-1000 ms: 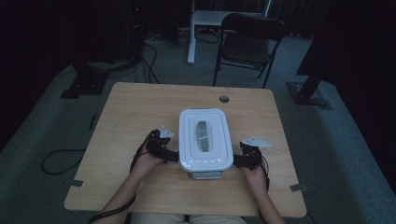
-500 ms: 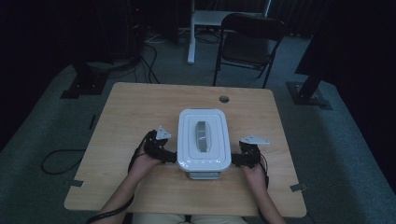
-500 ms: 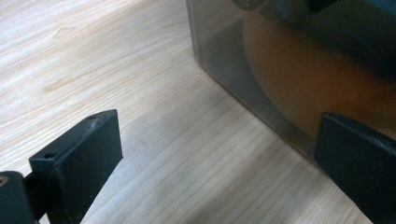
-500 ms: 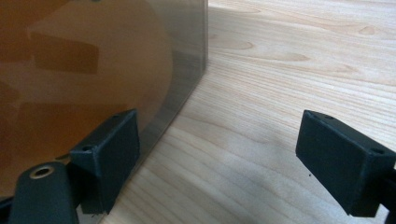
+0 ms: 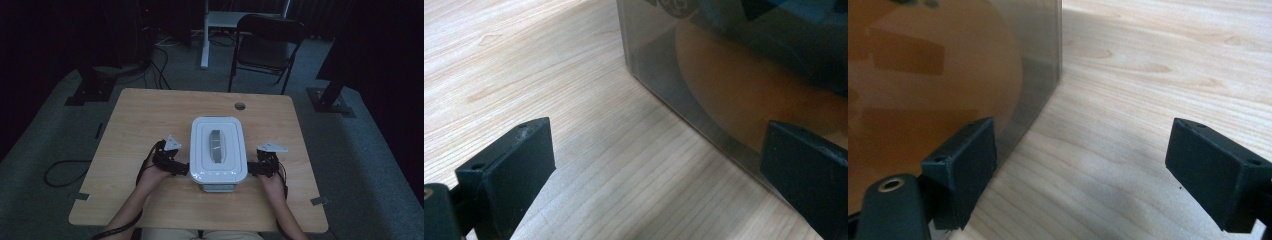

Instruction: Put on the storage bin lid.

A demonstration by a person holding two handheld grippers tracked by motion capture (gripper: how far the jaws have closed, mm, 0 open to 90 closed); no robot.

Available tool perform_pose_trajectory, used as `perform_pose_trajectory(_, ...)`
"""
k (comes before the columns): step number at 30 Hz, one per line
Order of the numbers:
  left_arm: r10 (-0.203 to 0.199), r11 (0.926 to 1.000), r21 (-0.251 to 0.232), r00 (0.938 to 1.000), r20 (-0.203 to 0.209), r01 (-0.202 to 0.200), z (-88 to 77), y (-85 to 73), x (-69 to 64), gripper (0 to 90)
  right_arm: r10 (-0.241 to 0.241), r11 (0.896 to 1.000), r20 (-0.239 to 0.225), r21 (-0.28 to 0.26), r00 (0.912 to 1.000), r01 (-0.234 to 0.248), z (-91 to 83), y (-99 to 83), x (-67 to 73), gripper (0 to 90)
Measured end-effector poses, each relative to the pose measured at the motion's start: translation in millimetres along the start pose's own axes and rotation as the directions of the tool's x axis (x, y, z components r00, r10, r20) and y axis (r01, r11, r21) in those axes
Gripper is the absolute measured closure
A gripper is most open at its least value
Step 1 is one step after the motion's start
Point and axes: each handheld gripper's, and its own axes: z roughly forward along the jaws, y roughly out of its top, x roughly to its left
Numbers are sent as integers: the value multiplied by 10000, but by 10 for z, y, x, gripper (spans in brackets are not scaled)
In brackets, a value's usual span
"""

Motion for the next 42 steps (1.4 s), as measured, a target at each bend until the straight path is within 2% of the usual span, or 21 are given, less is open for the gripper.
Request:
perform_pose_trajectory(5, -51, 10000, -58, 10000, 38, 51, -23, -2, -4, 22, -118, 9999, 95, -43, 9999, 119, -26, 36, -2, 130)
perform_pose_trajectory(10, -49, 9999, -93, 10000, 42, 49, -63, 1, 1, 22, 57, 9997, 25, -235, 10000, -56, -63, 39, -30, 130)
perform_pose_trajectory(20, -183, 9998, 34, 9998, -40, 183, -117, -77, 58, 22, 96, 9997, 362, -211, 9993, -88, -108, 17, -60, 128)
perform_pose_trajectory(29, -528, 9984, 193, 9983, -257, 533, -213, -246, 169, 22, 181, 9996, 450, -234, 9988, -171, -175, -60, -106, 127)
perform_pose_trajectory(35, -716, 9971, 217, 9965, -437, 726, -290, -378, 239, 22, 328, 9994, 660, -138, 9973, -320, -231, -155, -135, 124)
perform_pose_trajectory(37, -770, 9965, 292, 9957, -517, 786, -301, -424, 260, 22, 304, 9995, 881, -103, 9956, -296, -250, -186, -144, 124)
perform_pose_trajectory(42, -921, 9950, 326, 9943, -538, 940, -355, -517, 304, 22, 456, 9989, 1003, -112, 9939, -447, -303, -244, -181, 124)
